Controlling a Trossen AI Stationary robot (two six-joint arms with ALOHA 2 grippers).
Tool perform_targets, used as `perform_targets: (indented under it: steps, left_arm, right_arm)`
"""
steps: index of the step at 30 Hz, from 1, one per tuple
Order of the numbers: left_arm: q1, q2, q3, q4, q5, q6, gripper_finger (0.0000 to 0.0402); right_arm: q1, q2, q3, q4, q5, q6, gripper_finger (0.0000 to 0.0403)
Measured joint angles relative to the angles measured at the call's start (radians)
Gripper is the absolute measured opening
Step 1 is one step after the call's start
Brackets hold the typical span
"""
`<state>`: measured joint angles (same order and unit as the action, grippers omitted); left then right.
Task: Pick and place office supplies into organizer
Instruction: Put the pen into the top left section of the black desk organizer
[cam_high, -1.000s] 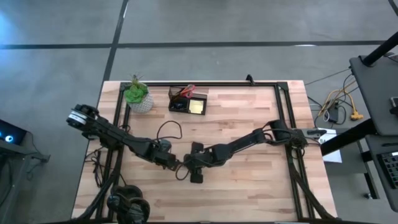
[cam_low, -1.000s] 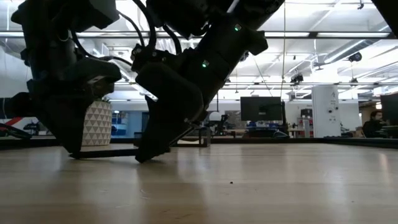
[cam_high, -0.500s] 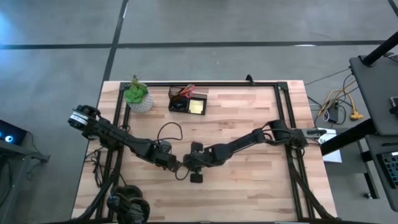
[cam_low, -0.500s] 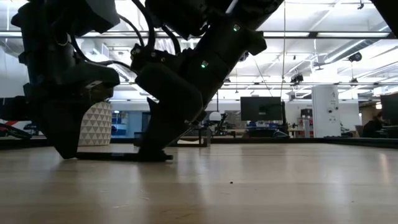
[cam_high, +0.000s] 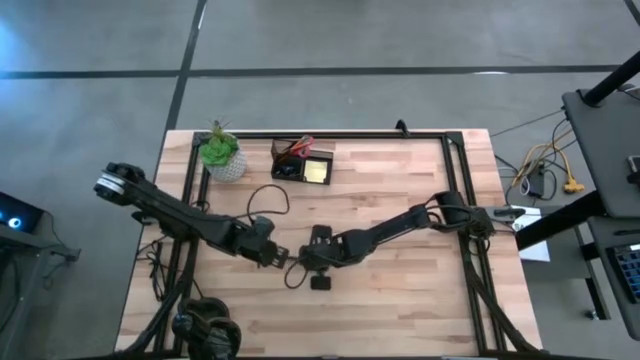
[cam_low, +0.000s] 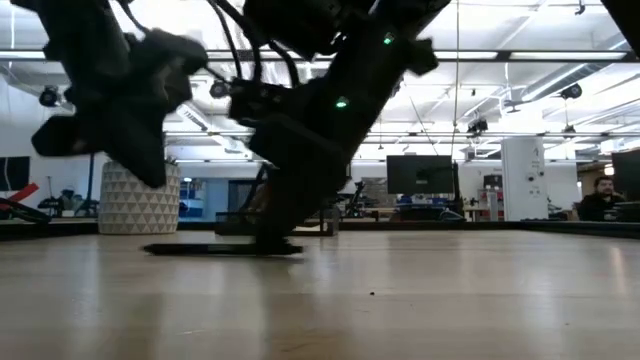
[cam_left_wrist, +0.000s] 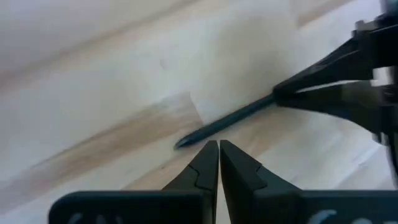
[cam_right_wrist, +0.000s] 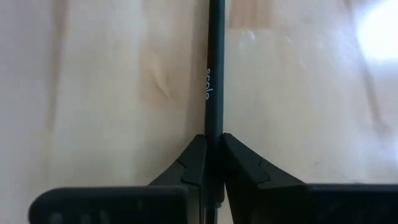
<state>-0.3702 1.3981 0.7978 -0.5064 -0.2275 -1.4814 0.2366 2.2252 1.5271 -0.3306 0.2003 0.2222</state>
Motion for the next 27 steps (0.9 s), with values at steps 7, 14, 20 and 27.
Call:
perform_targets:
  steps: [7,14,20,27]
  left_arm:
    - [-0.003,-0.161,0.005,-0.194,-0.093,-0.004,0.0]
    - [-0.003,-0.256,0.001,-0.306,-0.145,-0.045,0.0]
    - [-0.004,-0.283,-0.006,-0.312,-0.157,-0.111,0.0]
    - [-0.003,-0.277,-0.006,-0.244,-0.167,-0.113,0.0]
  right_arm:
    - [-0.003,-0.075,-0.001,-0.201,0.186,-0.168,0.0027]
    - [-0.028,-0.172,0.0,-0.291,0.328,-0.405,0.0027]
    - [-0.075,-0.255,0.002,-0.311,0.489,-0.69,0.0027]
    - [-0.189,-0.28,0.003,-0.31,0.59,-1.015,0.0027]
